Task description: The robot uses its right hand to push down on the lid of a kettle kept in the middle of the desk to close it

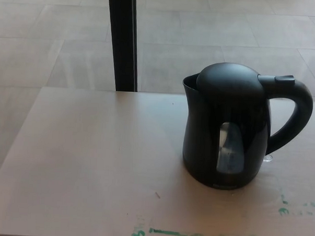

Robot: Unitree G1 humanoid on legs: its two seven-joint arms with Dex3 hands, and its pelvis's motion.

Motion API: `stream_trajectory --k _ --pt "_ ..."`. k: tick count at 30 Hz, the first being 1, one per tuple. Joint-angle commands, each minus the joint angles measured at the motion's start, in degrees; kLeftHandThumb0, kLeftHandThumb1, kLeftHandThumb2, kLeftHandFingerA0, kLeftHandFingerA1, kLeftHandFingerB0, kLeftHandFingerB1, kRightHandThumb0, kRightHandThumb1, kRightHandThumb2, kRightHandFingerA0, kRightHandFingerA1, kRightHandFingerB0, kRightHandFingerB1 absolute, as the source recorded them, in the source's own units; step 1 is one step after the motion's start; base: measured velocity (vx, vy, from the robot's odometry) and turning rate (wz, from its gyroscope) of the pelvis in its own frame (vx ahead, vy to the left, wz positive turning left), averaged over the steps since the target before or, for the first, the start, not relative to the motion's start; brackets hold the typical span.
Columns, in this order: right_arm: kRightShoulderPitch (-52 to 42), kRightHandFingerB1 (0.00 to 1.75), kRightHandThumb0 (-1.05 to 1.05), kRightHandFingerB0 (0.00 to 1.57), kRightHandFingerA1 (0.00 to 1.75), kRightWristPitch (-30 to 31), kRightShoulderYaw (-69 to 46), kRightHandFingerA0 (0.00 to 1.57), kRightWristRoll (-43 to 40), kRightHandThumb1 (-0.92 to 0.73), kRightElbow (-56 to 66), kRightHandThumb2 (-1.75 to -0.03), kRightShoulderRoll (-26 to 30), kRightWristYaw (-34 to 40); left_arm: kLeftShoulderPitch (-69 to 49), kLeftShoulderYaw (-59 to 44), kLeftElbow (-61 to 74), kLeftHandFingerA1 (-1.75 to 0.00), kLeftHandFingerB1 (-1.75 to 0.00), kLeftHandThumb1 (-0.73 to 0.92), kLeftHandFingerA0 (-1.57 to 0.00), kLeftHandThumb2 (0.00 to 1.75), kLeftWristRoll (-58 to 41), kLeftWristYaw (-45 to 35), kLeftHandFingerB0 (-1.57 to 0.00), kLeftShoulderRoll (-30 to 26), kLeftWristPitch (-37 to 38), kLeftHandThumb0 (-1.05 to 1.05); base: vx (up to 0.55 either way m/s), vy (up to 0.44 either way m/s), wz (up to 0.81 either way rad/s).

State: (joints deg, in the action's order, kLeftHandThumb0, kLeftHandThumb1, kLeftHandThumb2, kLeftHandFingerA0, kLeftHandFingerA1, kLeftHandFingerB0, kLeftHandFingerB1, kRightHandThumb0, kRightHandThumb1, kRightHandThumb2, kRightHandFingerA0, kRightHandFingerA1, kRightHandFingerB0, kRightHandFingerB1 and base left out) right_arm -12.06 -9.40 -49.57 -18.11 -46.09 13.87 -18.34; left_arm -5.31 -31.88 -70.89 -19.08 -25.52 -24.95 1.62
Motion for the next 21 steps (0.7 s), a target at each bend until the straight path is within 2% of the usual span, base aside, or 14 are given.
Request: stream_trajectory --k 1,4,6,12,13,14,18,19,21 --pt "-1.42 0.39 -0.58 0.12 0.47 2.39 1.17 0.25 -3.57 -0.62 1.82 -0.84 0.72 0.01 -0.30 0.23 -0.36 -0.45 -0.33 0.71 -0.39 0.62 -0.16 -1.06 -0.27 -1.46 -0.43 -0.75 0.00 0.000 0.00" --pt "-0.48 0.40 -0.58 0.17 0.48 3.88 0.63 0.28 -5.50 -0.59 1.21 -0.83 1.03 1.14 0.10 0.30 -0.56 -0.44 -0.33 0.72 -0.41 0.62 -0.01 -0.51 -0.28 -1.34 -0.07 -0.74 0.00 0.000 0.00" --pt "-0.97 0.41 -0.61 0.18 0.49 1.11 2.50 0.29 -2.85 -0.60 0.05 -0.85 1.53 1.96 0.06 0.42 -0.40 -0.45 -0.34 0.73 -0.40 0.62 0.04 -0.87 -0.28 -1.42 -0.23 -0.74 0.00 0.000 0.00" --pt "-1.57 0.40 -0.59 0.14 0.48 0.49 4.18 0.28 -3.51 -0.63 1.13 -0.85 1.84 1.42 0.22 0.26 0.17 -0.51 -0.35 0.72 -0.42 0.62 -0.32 -0.68 -0.30 -1.48 -0.94 -0.73 0.00 0.000 0.00" --pt "-1.18 0.42 -0.58 0.19 0.49 0.26 4.21 0.29 -3.63 -0.61 0.49 -0.85 2.00 1.97 0.21 0.42 0.04 -0.50 -0.35 0.72 -0.43 0.62 -0.10 -0.65 -0.30 -1.47 -0.65 -0.74 0.00 0.000 0.00" --pt "-0.90 0.31 -0.51 0.27 0.39 0.71 3.74 0.37 -4.69 -0.72 0.56 -0.61 1.74 2.12 0.21 0.45 -0.05 -0.52 -0.35 0.72 -0.45 0.62 -0.04 -0.51 -0.31 -1.42 -0.52 -0.75 0.00 0.000 0.00" --pt "-1.03 0.31 -0.52 0.25 0.40 1.56 4.23 0.37 -5.06 -0.73 0.65 -0.61 2.22 2.16 0.41 0.44 -0.16 -0.51 -0.35 0.72 -0.46 0.62 -0.06 0.01 -0.32 -1.27 -0.68 -0.74 0.00 0.000 0.00" --pt "-1.25 0.41 -0.59 0.18 0.49 0.72 4.86 0.30 -4.24 -0.61 0.49 -0.85 2.34 2.43 0.34 0.57 -0.25 -0.49 -0.35 0.73 -0.42 0.62 0.10 -0.21 -0.32 -1.30 -0.36 -0.73 0.00 0.000 0.00" --pt "-1.25 0.41 -0.54 0.16 0.50 1.80 3.34 0.27 -7.79 -0.59 2.07 -0.82 1.02 0.78 0.35 0.55 -0.40 -0.50 -0.35 0.73 -0.42 0.62 0.04 -0.50 -0.31 -1.29 -0.27 -0.74 0.00 0.000 0.00"
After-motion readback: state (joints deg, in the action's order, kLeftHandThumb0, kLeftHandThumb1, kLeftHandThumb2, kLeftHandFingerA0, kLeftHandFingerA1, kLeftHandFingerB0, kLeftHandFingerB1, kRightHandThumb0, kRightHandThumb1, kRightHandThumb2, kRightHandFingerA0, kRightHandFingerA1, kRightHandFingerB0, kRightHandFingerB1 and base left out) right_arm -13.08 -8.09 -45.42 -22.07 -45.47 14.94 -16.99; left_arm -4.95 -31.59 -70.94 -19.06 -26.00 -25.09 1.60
